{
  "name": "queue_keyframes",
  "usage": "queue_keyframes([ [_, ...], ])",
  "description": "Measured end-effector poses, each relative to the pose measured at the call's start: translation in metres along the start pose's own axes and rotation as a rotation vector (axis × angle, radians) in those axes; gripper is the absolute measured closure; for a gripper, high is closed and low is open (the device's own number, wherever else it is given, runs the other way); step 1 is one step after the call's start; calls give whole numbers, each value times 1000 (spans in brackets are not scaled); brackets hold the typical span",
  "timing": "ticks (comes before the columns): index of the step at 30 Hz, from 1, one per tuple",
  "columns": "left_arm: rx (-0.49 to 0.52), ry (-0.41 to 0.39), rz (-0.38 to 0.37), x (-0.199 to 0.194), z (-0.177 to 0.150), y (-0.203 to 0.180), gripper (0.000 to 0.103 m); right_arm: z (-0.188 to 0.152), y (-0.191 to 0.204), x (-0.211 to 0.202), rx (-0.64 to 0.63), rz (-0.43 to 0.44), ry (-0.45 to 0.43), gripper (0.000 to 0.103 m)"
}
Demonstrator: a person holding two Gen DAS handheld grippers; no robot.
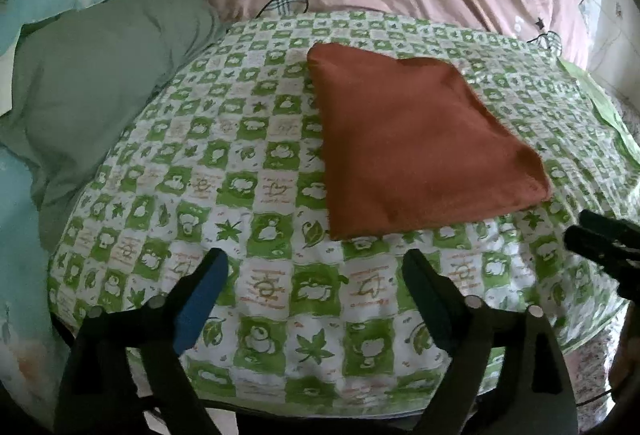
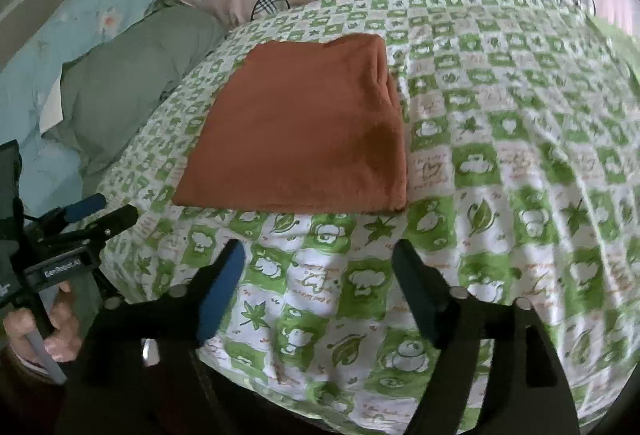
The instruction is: Fold small clothes
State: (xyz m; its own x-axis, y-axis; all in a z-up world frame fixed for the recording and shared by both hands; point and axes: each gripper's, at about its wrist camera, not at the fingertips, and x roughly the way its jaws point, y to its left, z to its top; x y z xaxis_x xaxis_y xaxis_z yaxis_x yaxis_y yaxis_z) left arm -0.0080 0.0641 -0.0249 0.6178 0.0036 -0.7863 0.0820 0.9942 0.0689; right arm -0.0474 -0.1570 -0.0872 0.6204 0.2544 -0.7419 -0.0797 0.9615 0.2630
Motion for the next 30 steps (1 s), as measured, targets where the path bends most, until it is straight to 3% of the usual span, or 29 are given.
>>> queue_keyframes([
  [5, -33, 57, -20, 19, -3, 6, 11, 0, -1, 6, 1, -8, 16, 19],
  [16, -55, 84, -20, 33, 5, 16, 11, 10, 5, 16, -45, -36, 54, 18],
  [23, -26, 55, -5, 30, 17, 15, 11, 22, 13, 13, -107, -71, 52, 17],
  [30, 27, -3, 3, 4, 23, 7, 11, 29, 22, -6, -136, -52, 31, 13],
])
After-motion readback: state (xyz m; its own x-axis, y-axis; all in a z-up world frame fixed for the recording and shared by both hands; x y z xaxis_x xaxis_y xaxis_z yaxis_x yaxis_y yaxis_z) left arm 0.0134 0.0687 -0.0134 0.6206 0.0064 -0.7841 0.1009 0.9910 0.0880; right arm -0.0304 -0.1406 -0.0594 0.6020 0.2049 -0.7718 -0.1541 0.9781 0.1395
